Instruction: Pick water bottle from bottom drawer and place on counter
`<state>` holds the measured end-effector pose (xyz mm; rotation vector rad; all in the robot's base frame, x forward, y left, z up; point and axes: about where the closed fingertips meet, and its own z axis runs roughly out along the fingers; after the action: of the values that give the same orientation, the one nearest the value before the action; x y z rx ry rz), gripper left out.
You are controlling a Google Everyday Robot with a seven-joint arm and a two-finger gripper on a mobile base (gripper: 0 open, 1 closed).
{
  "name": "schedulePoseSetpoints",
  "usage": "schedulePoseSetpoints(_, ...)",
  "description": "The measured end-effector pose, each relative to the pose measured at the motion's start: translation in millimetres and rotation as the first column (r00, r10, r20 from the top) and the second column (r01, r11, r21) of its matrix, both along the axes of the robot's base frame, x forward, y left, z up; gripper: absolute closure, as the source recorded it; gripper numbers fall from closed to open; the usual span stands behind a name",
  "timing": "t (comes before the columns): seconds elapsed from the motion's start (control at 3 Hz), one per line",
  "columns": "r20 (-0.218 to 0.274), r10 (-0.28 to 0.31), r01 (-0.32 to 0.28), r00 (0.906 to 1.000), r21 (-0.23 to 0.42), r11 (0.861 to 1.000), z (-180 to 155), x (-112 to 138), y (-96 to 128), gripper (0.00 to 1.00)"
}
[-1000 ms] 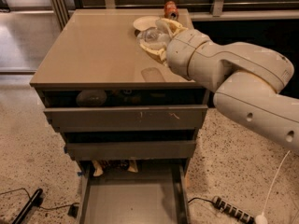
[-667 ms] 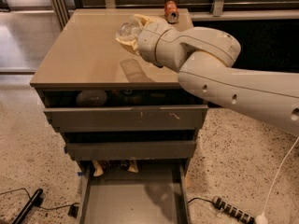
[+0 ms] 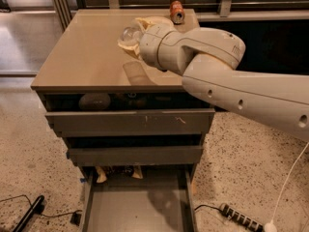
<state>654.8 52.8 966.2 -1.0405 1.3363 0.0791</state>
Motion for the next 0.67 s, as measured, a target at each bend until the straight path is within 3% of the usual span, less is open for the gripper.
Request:
schedulePoseSetpoints(0.33,0.036,0.047,-0.043,0.9983,-0.103,0.994,0.1,-15.4,30.2,1.0)
schedulePoseSetpoints(0.67,0.059,0.024,-0.011,0.998,-0.216,0.976,-9.4,-11.4,28.3,1.0)
